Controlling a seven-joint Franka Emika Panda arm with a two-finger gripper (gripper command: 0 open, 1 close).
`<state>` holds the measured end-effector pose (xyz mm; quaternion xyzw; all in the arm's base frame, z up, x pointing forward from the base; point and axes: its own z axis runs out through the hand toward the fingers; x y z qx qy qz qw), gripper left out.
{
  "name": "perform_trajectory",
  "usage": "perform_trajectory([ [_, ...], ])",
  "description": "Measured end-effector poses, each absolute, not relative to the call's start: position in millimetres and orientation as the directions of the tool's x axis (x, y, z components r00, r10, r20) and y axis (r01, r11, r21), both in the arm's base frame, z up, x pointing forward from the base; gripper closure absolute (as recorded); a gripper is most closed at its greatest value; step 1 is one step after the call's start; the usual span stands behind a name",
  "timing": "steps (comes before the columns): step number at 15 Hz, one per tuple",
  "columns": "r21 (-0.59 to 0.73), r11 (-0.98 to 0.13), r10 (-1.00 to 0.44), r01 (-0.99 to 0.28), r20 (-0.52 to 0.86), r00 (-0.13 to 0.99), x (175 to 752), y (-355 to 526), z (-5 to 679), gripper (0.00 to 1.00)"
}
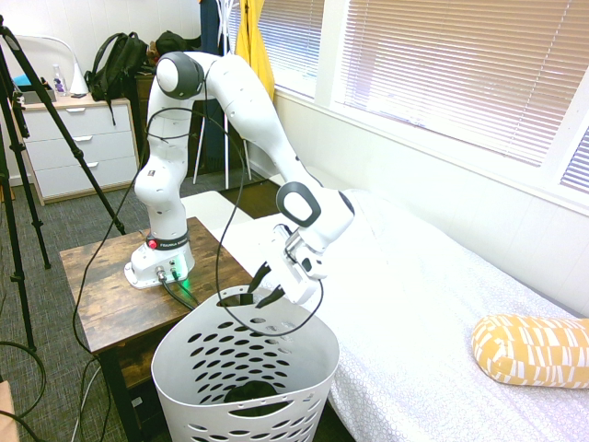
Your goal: Put my clothes in the laundry bag
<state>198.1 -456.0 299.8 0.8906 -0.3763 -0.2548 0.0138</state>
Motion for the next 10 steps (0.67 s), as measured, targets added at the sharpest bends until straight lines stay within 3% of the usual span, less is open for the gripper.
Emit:
perform_trajectory([
  [5,0.177,-0.752,-0.659,-0.635,-0.208,0.723,312,-392,375,0.0],
  [10,0.069,-0.65,-0.759,-0.757,-0.009,0.651,441,-277,381,0.0],
])
